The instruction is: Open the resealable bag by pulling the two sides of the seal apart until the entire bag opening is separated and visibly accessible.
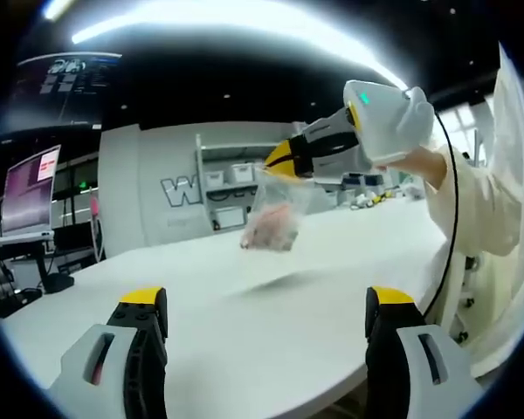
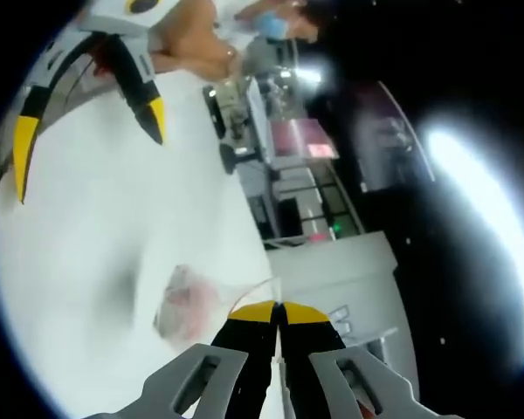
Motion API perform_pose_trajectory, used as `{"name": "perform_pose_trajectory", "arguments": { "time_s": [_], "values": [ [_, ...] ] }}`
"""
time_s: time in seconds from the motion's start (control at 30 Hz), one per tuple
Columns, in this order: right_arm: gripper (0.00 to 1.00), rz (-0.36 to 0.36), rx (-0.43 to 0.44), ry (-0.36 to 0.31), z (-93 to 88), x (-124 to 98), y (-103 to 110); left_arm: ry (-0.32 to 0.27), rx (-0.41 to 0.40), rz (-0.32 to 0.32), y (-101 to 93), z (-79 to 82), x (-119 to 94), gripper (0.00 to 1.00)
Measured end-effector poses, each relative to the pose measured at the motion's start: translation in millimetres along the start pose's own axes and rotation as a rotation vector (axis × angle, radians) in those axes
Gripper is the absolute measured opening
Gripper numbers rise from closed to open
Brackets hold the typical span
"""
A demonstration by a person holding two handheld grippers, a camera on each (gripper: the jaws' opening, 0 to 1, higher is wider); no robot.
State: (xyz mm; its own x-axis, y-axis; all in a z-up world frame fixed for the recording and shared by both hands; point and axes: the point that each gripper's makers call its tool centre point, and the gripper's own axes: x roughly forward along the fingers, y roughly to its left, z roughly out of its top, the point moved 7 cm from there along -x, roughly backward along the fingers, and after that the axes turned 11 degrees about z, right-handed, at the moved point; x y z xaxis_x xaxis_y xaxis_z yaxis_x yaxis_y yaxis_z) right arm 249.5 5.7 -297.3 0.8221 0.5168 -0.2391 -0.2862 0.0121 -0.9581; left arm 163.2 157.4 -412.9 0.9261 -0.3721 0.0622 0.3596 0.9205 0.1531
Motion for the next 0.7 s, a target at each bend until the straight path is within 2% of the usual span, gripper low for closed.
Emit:
{"name": "perform_pose_trajectory", "arguments": {
  "time_s": [0.7],
  "values": [
    [0.00,-0.010,-0.006,0.011,-1.7,8.2,-9.8,0.006,0.013,0.000,-1.2,0.5,-0.7,0.92]
  ]
}}
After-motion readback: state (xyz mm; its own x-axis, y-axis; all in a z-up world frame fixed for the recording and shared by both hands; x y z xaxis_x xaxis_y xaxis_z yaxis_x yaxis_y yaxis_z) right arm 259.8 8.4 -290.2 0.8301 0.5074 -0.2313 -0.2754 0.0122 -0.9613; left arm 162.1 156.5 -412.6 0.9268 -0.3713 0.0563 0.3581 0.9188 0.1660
